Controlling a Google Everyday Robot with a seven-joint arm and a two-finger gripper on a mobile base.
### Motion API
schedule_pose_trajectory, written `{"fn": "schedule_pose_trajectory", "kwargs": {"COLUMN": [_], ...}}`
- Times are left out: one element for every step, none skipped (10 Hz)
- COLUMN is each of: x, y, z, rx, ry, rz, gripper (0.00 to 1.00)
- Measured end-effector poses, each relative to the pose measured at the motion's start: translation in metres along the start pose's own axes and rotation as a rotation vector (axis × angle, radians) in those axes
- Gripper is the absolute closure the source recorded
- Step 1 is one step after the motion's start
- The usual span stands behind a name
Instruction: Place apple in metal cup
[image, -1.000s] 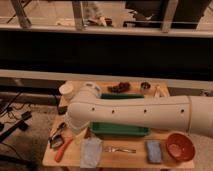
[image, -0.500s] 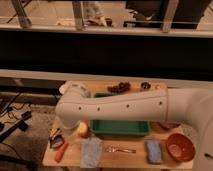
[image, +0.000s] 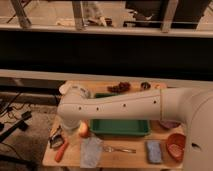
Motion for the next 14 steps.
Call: {"fn": "schedule_pose_trajectory", "kwargs": {"x": [0.005, 0.012, 0.016, 0.025, 0.031, 0.037, 0.039, 0.043, 0.045, 0.050, 0.053, 0.055, 0.058, 0.061], "y": [-0.001, -0.004, -0.006, -0.013, -0.018, -0.023, -0.024, -0.025, -0.025, -0.024, -0.023, -0.023, -0.022, -0.022], "z": [0.004, 0.008, 0.012, 0.016, 0.020, 0.024, 0.027, 0.031, 0.033, 0.037, 0.040, 0.043, 0.044, 0.046], "rx": [0.001, 0.004, 0.005, 0.011, 0.014, 0.018, 0.019, 0.020, 0.020, 0.018, 0.016, 0.015, 0.015, 0.015], "ry": [0.000, 0.002, 0.001, 0.005, 0.007, 0.010, 0.012, 0.017, 0.020, 0.024, 0.027, 0.030, 0.033, 0.036], "rz": [0.009, 0.020, 0.025, 0.027, 0.031, 0.036, 0.037, 0.043, 0.048, 0.057, 0.061, 0.062, 0.063, 0.065], "gripper": [0.20, 0.20, 0.20, 0.20, 0.20, 0.20, 0.20, 0.20, 0.20, 0.20, 0.20, 0.20, 0.20, 0.20]}}
